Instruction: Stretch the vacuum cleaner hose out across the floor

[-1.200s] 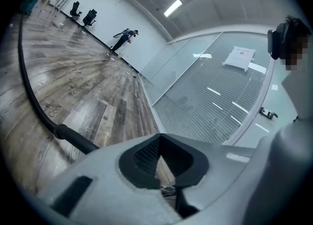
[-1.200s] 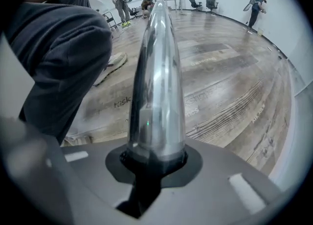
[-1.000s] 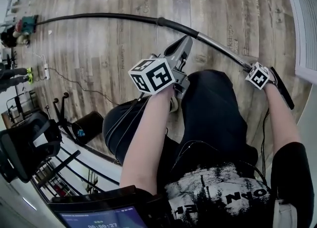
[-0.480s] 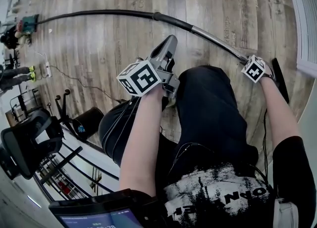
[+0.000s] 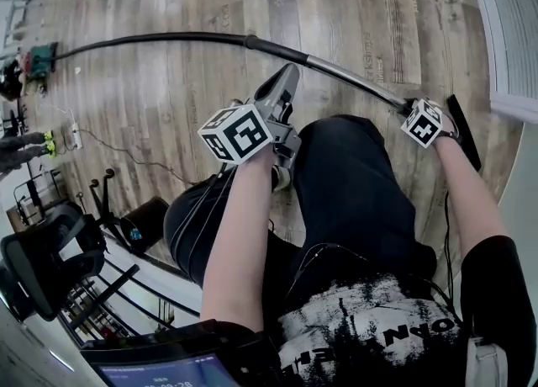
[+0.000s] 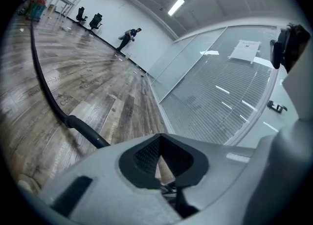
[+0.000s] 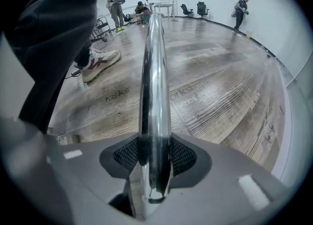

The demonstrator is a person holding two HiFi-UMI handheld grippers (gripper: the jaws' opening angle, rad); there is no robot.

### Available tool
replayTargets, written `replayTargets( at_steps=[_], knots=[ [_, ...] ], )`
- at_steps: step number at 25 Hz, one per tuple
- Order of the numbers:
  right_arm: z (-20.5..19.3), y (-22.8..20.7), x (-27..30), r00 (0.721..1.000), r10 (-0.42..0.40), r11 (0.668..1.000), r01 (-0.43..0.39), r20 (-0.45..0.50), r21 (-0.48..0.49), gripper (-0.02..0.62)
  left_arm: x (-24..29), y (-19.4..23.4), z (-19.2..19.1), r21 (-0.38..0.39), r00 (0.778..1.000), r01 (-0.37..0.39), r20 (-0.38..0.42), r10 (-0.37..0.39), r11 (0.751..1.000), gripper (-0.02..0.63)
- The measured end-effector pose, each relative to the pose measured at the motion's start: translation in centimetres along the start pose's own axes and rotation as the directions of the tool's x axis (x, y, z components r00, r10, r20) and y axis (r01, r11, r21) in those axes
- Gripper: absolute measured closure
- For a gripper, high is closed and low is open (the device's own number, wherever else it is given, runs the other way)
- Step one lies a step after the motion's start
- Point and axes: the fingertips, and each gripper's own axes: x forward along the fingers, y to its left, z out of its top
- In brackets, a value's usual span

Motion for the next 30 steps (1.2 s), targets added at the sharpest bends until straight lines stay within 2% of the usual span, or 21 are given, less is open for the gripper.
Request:
replayTargets(
  at_steps=[4, 10, 12, 15, 22, 26, 30],
  knots=[
    [0.1, 0.4, -1.8, 1.0, 0.0, 1.0, 0.0, 0.013, -0.027, 0.413, 0.3, -0.2, 0.2, -0.005, 1.0, 0.002, 0.007, -0.002, 1.0, 0.606],
    [0.2, 0.8, -3.8, 1.0, 0.013, 0.999, -0.011, 0.027, -0.044, 0.426, 0.7, -0.5, 0.2, -0.011, 1.0, 0.019, 0.021, -0.019, 1.0, 0.606],
    [0.6, 0.7, -4.7, 0.998, 0.007, 0.999, -0.005, 0.055, -0.033, 0.461, 0.6, -0.4, 0.3, -0.01, 1.0, 0.017, 0.024, -0.017, 1.0, 0.606],
    [1.5, 0.3, -6.1, 0.993, -0.015, 1.0, 0.014, 0.113, 0.007, 0.589, 0.5, 0.2, 0.5, -0.015, 0.999, 0.012, 0.034, -0.011, 1.0, 0.606],
    [2.2, 1.5, -5.2, 0.993, 0.034, 0.994, -0.046, 0.115, 0.104, 0.589, 1.0, 1.9, 0.5, 0.007, 1.0, 0.01, 0.008, -0.01, 1.0, 0.606],
    [3.2, 2.5, -3.7, 0.995, 0.045, 0.992, -0.056, 0.088, 0.117, 0.589, 1.2, 3.6, 1.3, -0.009, 1.0, 0.025, 0.008, -0.025, 1.0, 0.606],
    [5.1, 2.4, -3.0, 0.998, 0.036, 0.989, -0.043, 0.052, 0.142, 0.589, 0.8, 5.5, 2.5, 0.002, 0.998, 0.06, -0.029, -0.06, 0.998, 0.606]
  ],
)
